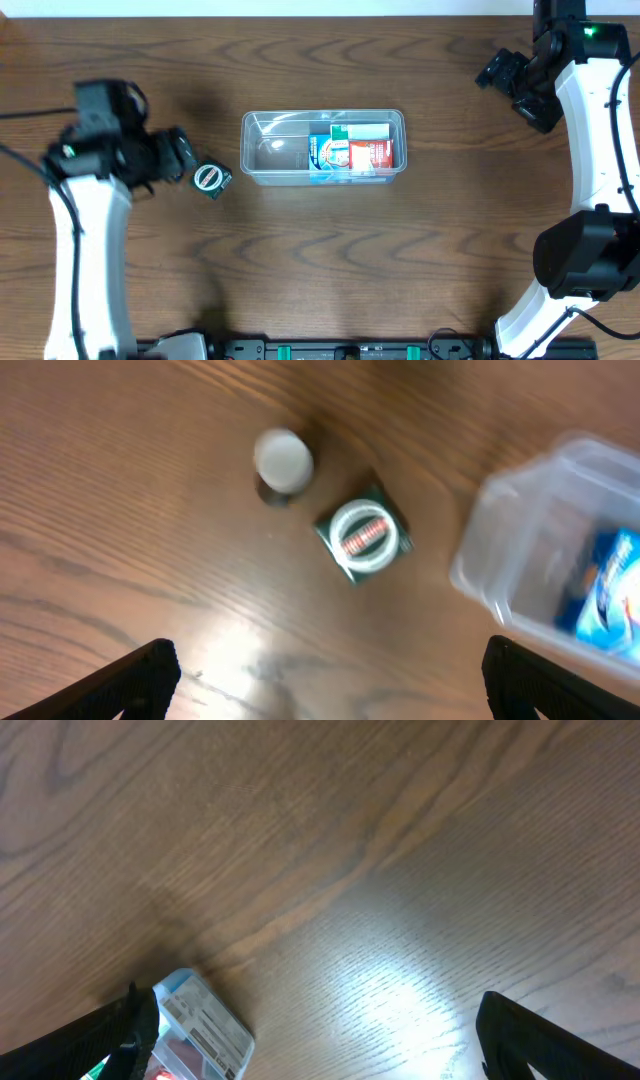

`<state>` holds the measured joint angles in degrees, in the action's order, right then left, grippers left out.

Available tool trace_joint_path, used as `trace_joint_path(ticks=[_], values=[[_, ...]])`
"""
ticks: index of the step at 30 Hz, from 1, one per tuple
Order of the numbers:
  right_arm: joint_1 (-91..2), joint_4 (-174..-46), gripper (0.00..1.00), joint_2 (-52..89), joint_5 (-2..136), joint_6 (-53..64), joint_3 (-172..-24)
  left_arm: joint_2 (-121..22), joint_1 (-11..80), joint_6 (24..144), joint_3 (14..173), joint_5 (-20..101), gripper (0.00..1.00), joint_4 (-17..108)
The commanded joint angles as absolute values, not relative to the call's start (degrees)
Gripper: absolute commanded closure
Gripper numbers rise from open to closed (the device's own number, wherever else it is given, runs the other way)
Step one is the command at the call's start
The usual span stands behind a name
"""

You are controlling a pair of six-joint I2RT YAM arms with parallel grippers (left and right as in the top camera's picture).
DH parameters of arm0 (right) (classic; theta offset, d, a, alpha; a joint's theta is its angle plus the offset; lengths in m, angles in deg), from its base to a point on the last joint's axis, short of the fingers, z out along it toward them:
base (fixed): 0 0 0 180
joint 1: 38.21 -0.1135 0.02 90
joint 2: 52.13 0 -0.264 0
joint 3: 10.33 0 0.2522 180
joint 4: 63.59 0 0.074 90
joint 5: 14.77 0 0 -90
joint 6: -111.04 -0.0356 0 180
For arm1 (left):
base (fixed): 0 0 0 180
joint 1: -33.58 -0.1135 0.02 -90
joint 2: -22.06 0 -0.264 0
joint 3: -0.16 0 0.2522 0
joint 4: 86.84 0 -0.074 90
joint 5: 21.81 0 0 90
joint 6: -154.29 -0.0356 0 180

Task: Pack container
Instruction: 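Reach left gripper to the white-capped dark bottle and grasp it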

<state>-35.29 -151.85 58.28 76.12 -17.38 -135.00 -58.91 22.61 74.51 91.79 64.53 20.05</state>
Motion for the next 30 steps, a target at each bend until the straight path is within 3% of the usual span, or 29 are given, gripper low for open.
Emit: trace_joint_path(ticks=[1, 18, 30], values=[[-35.2, -151.9, 0.01, 57.6, 76.3, -18.1, -135.4, -62.2, 20.0, 73.4, 96.2, 60.9, 0.02, 19.0], [-35.2, -151.9, 0.01, 57.6, 76.3, -18.1, -135.4, -62.3, 19.7, 73.5, 96.9, 62.3, 0.02, 18.4], [-35.2, -151.9, 0.01, 57.6, 76.3, -18.1, -135.4, -74.8, 16.8, 60.2, 96.7, 62.8, 0.02, 24.0]])
